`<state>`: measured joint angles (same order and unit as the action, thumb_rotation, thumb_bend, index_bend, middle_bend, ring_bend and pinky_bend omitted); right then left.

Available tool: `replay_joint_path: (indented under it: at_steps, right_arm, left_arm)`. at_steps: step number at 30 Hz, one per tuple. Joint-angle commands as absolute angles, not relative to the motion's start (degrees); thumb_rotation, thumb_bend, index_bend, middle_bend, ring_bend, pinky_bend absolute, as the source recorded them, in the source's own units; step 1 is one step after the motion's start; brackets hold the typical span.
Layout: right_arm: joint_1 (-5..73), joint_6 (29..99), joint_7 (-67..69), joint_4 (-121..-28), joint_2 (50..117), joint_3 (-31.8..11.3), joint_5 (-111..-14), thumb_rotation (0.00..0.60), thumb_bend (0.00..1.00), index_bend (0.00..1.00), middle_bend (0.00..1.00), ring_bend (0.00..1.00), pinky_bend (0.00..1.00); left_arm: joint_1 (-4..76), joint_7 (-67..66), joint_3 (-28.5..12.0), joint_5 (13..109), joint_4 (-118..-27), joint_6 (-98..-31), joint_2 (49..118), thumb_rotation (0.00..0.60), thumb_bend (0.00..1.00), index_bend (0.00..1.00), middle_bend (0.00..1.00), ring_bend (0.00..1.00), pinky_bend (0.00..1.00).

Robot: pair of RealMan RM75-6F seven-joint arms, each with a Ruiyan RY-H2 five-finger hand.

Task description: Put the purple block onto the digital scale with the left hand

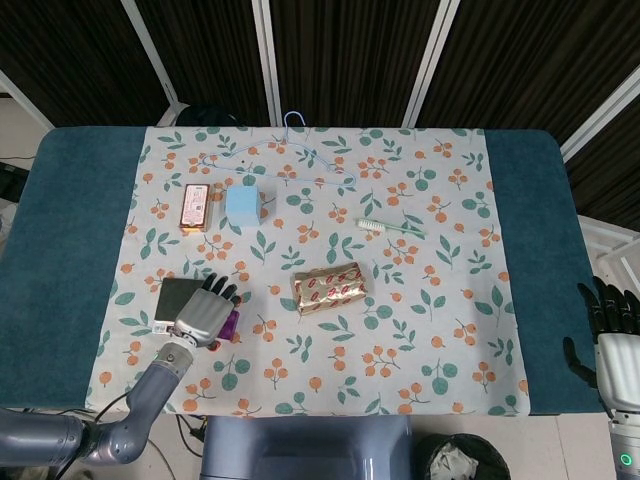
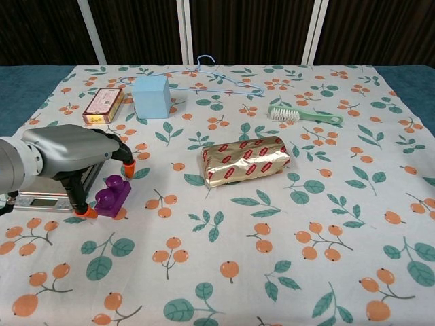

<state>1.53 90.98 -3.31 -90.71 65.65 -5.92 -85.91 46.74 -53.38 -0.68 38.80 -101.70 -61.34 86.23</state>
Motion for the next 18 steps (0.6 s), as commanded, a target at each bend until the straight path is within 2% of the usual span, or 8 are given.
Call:
replay_joint_path:
  at_steps: [1, 18]
  right_arm:
    - [1.52, 90.97, -3.24, -90.69, 65.64, -5.97, -85.83, 0.600, 0.48, 0.07, 0.03, 0.02, 0.00]
    - [1.57, 90.76, -3.08, -90.62, 65.64, -6.16, -85.52, 0.600, 0.48, 0.07, 0.03, 0.02, 0.00]
  left_arm:
    - [46.98, -53.44, -0.50, 38.58, -101.45, -61.52, 86.62, 0.600, 0.15, 0.33, 0.16, 0.00, 0.04]
    - [47.57, -52.25, -0.02, 38.77, -100.76, -62.70, 87.13, 0.600, 0.22, 0.40, 0.17, 0.00, 0.04]
